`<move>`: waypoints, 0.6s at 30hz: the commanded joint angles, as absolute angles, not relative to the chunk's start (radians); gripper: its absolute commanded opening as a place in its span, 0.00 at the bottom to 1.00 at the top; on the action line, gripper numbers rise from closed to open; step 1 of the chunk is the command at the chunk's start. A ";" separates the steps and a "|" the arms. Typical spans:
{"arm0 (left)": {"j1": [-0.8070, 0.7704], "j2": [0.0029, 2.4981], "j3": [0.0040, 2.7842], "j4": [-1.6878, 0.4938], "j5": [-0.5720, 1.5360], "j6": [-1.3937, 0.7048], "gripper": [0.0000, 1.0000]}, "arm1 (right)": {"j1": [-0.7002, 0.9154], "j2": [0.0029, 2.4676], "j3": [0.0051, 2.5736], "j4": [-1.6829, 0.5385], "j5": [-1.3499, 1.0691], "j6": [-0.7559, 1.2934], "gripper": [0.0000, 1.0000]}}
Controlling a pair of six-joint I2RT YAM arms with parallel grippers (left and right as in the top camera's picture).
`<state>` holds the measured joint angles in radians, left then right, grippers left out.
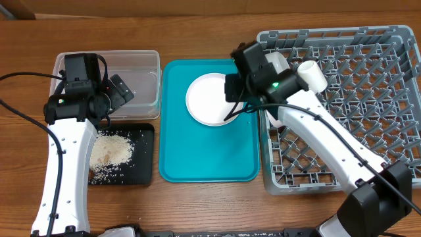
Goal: Sort waste into correct bins and load items into the dishwasher
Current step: 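Move the right gripper to the white plate's rim on the teal tray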
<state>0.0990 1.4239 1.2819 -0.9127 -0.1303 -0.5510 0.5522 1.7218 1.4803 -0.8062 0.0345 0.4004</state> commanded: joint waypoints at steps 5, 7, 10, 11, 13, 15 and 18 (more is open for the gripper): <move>0.100 1.419 1.296 -0.909 -0.130 -0.565 1.00 | 0.558 1.736 1.376 -0.712 0.068 0.412 0.40; 0.100 1.419 1.296 -0.909 -0.130 -0.565 1.00 | 0.558 1.742 1.361 -0.692 0.098 0.412 0.42; 0.100 1.419 1.296 -0.909 -0.130 -0.565 1.00 | 0.558 1.761 1.345 -0.663 0.137 0.412 0.46; 0.100 1.419 1.296 -0.909 -0.130 -0.565 1.00 | 0.558 1.774 1.345 -0.657 0.147 0.412 0.47; 0.100 1.419 1.296 -0.909 -0.130 -0.565 1.00 | 0.558 1.797 1.345 -0.641 0.150 0.412 0.49; 0.100 1.419 1.296 -0.909 -0.130 -0.565 1.00 | 0.559 1.819 1.345 -0.624 0.150 0.412 0.51; 0.100 1.419 1.296 -0.909 -0.130 -0.565 1.00 | 0.562 1.853 1.345 -0.593 0.150 0.411 0.55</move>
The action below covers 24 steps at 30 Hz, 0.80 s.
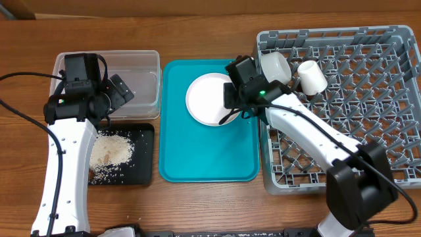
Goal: Sort waste into correct bins and load items into the dishwasher
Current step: 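Move the right gripper to the white plate's rim on the teal tray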
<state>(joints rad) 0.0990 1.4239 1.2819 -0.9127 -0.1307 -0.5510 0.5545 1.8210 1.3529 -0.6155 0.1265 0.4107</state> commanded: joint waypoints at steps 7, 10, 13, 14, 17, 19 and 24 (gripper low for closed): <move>0.100 1.419 1.296 -0.909 -0.130 -0.565 1.00 | 0.562 1.949 1.345 -0.517 0.194 0.356 0.62; 0.100 1.419 1.296 -0.909 -0.130 -0.565 1.00 | 0.562 1.975 1.346 -0.493 0.204 0.329 0.63; 0.100 1.419 1.296 -0.909 -0.130 -0.565 1.00 | 0.562 2.001 1.345 -0.471 0.228 0.304 0.64; 0.100 1.419 1.296 -0.909 -0.130 -0.565 1.00 | 0.562 2.007 1.346 -0.462 0.232 0.297 0.64; 0.100 1.419 1.296 -0.909 -0.130 -0.565 1.00 | 0.562 2.022 1.346 -0.439 0.236 0.269 0.65; 0.100 1.419 1.296 -0.909 -0.130 -0.565 1.00 | 0.562 2.026 1.346 -0.427 0.240 0.254 0.65; 0.100 1.419 1.296 -0.909 -0.130 -0.565 1.00 | 0.562 2.026 1.346 -0.415 0.248 0.253 0.66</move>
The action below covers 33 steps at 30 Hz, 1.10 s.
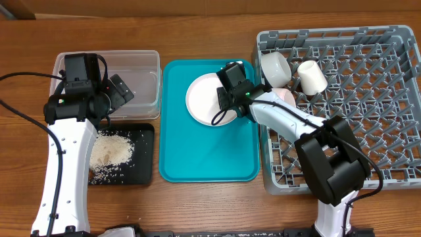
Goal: Sort waste into correct bins and load items into the dishwasher
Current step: 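Move the right gripper to the white plate's rim on the teal tray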
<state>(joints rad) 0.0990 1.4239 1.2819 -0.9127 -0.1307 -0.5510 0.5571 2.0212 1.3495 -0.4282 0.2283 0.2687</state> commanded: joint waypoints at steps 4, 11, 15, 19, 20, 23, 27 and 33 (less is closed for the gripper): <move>0.100 1.419 1.296 -0.909 -0.130 -0.565 1.00 | 0.562 2.026 1.346 -0.369 0.294 0.193 0.69; 0.100 1.419 1.296 -0.909 -0.130 -0.565 1.00 | 0.560 2.026 1.345 -0.349 0.314 0.174 0.71; 0.100 1.419 1.296 -0.909 -0.130 -0.565 1.00 | 0.560 2.026 1.345 -0.349 0.314 0.175 0.71; 0.100 1.419 1.296 -0.909 -0.130 -0.565 1.00 | 0.560 2.028 1.345 -0.361 0.310 0.187 0.69; 0.100 1.419 1.296 -0.909 -0.130 -0.565 1.00 | 0.560 2.030 1.345 -0.366 0.300 0.186 0.69; 0.100 1.419 1.296 -0.909 -0.130 -0.565 1.00 | 0.560 2.046 1.345 -0.368 0.264 0.186 0.68; 0.100 1.419 1.296 -0.909 -0.130 -0.565 1.00 | 0.560 2.074 1.345 -0.369 0.236 0.186 0.68; 0.100 1.419 1.296 -0.909 -0.130 -0.565 1.00 | 0.562 2.085 1.346 -0.398 0.191 0.186 0.68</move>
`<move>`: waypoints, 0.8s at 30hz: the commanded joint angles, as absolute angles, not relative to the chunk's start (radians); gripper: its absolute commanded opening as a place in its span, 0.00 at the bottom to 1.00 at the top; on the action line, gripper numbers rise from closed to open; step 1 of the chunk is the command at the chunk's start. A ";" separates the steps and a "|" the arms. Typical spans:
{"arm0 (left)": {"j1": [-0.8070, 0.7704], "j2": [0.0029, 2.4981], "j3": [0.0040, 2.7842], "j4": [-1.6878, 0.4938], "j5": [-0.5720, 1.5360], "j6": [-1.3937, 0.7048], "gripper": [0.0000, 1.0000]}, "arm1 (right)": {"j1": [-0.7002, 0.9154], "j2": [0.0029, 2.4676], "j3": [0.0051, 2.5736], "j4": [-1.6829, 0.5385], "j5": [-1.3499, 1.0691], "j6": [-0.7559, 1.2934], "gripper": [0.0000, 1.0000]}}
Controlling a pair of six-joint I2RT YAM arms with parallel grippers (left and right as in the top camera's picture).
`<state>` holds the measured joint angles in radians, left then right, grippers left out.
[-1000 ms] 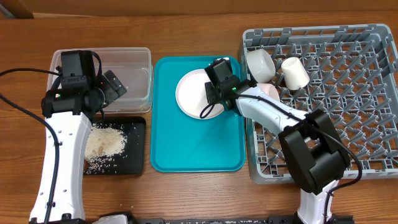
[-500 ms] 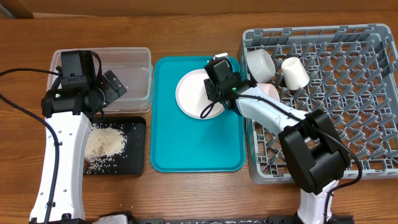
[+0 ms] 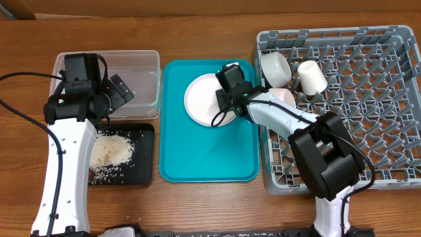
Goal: Sort waste into correct bins and load items into the dishwasher
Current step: 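Move the right gripper to the white plate's rim on the teal tray, then grip the white plate's rim with the right gripper and tilt it up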
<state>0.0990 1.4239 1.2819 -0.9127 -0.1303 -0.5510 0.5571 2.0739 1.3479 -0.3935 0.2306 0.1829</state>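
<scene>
A white plate (image 3: 199, 100) lies on the teal tray (image 3: 209, 158). My right gripper (image 3: 222, 105) reaches down over the plate's right rim; its fingers are hidden under the wrist, so grip on the plate is unclear. The grey dish rack (image 3: 355, 99) at the right holds a white bowl (image 3: 276, 67), a white cup (image 3: 313, 76) and a pink item (image 3: 284, 96). My left gripper (image 3: 118, 93) hangs open over the clear bin (image 3: 141, 72), holding nothing.
A black tray (image 3: 141, 155) with spilled rice (image 3: 110, 153) sits in front of the clear bin, partly under my left arm. The right arm stretches across the rack's left edge. Bare wood surrounds the tray and bins.
My right gripper has settled a little lower on the plate's right rim, and the plate sits very slightly further left. The left arm has not moved.
My right gripper was at the rack's near-left corner beside the white cup and bowl. It then stood at the tray's right edge, then over the plate's right side, where it remains. The left arm stayed still over the clear bin throughout.
</scene>
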 commanded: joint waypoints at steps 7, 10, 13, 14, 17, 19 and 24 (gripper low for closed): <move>0.100 1.419 1.296 -0.909 -0.130 -0.565 1.00 | 0.577 2.084 1.346 -0.414 0.082 0.186 0.66; 0.100 1.419 1.296 -0.909 -0.130 -0.565 1.00 | 0.595 2.084 1.350 -0.426 0.045 0.186 0.64; 0.100 1.419 1.296 -0.909 -0.130 -0.565 1.00 | 0.620 2.083 1.350 -0.442 0.002 0.186 0.63; 0.100 1.419 1.296 -0.909 -0.130 -0.565 1.00 | 0.628 2.083 1.350 -0.453 -0.010 0.186 0.62; 0.100 1.419 1.296 -0.909 -0.130 -0.565 1.00 | 0.640 2.083 1.350 -0.493 -0.038 0.186 0.62; 0.100 1.419 1.296 -0.909 -0.130 -0.565 1.00 | 0.640 2.084 1.350 -0.525 -0.070 0.186 0.61; 0.100 1.419 1.296 -0.909 -0.130 -0.565 1.00 | 0.640 2.084 1.349 -0.603 -0.229 0.186 1.00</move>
<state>0.0990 1.4239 1.2819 -0.9127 -0.1303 -0.5510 0.6395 2.0563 1.3727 -0.5621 -0.0769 0.1802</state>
